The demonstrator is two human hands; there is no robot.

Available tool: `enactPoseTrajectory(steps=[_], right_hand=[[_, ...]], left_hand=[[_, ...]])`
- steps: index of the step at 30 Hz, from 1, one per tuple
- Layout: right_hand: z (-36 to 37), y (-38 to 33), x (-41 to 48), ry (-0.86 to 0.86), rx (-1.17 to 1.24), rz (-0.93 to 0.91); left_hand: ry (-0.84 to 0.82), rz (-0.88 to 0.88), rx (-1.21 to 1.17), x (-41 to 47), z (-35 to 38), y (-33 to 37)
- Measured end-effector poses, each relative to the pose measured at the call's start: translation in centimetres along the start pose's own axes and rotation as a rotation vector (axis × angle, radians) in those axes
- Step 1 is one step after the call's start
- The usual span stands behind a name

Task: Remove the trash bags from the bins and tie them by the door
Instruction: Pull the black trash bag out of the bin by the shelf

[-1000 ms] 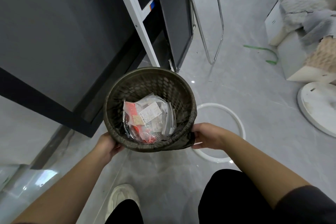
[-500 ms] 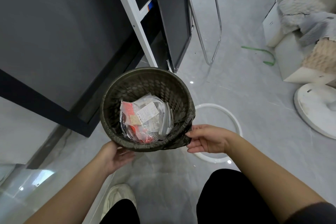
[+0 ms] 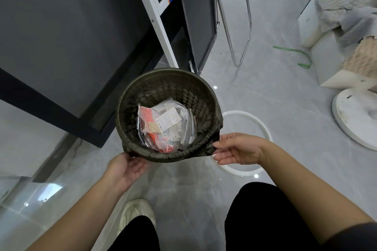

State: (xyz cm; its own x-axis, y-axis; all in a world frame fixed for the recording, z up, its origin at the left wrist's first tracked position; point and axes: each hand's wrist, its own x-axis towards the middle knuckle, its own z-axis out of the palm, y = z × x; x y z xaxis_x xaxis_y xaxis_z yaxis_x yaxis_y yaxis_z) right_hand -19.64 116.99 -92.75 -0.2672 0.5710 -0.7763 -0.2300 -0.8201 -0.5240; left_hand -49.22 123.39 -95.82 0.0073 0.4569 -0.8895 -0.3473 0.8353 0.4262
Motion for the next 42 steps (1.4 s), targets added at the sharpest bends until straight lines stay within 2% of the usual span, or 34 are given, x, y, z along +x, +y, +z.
enactPoseTrajectory(steps=[3, 8, 10, 13, 16, 18, 20, 24, 27, 29, 31, 34, 36, 37, 39, 42], right_hand=[[0.3, -0.2, -0.4, -0.011, -0.003, -0.006], [0.8, -0.7, -1.1, -0.006, 0.061, -0.013], [0.9, -0.9, -1.3, 0.0, 0.099, -0.013], [1.4, -1.4, -1.7, 0.013, 0.205, -0.085], [1.9, -2.0, -2.2, 0.004, 0.276, -0.196], [2.2, -2.2, -2.2, 0.022, 0.265, -0.201], [2.2, -2.3, -1.7, 0.135, 0.197, -0.149], [1.3, -3.5, -0.7, 0.463, 0.078, -0.078], [1.6, -5.0, 0.4, 0.567, -0.086, -0.096], [2.2, -5.8, 1.0, 0.618, -0.163, -0.146], [2.3, -6.3, 1.3, 0.637, -0.15, -0.226], [1.9, -6.3, 1.5, 0.711, -0.091, -0.351], [1.6, -6.1, 1.6, 0.738, -0.134, -0.271], [1.5, -6.1, 1.8, 0.706, -0.158, -0.187], [1.2, -6.1, 2.4, 0.599, -0.167, -0.056], [0.8, -5.9, 3.2, 0.588, -0.151, -0.07]], left_hand=[[0.035, 0.069, -0.048, -1.2, -0.8, 0.0], [-0.086, 0.317, 0.069, -3.5, -0.5, 0.6], [-0.07, 0.351, 0.096, -3.9, -0.7, 1.1], [-0.035, 0.38, 0.005, -4.8, -0.6, 2.2], [-0.059, 0.452, -0.089, -6.1, 0.1, 3.6], [-0.074, 0.472, -0.074, -6.5, 0.4, 4.6], [-0.024, 0.456, 0.036, -6.3, 0.6, 5.7], [0.092, 0.373, 0.421, -4.0, 0.4, 9.1], [0.108, 0.338, 0.692, -2.7, 0.8, 10.7], [0.123, 0.36, 0.778, -2.5, 1.3, 11.3], [0.144, 0.474, 0.763, -2.8, 1.8, 11.7], [0.186, 0.881, 0.705, -3.3, 1.9, 11.8], [0.207, 1.105, 0.724, -3.5, 1.4, 11.6], [0.216, 1.128, 0.765, -3.2, 1.2, 11.7], [0.271, 0.968, 0.89, -2.1, 1.2, 12.4], [0.237, 0.5, 1.004, -0.9, 1.9, 13.9]])
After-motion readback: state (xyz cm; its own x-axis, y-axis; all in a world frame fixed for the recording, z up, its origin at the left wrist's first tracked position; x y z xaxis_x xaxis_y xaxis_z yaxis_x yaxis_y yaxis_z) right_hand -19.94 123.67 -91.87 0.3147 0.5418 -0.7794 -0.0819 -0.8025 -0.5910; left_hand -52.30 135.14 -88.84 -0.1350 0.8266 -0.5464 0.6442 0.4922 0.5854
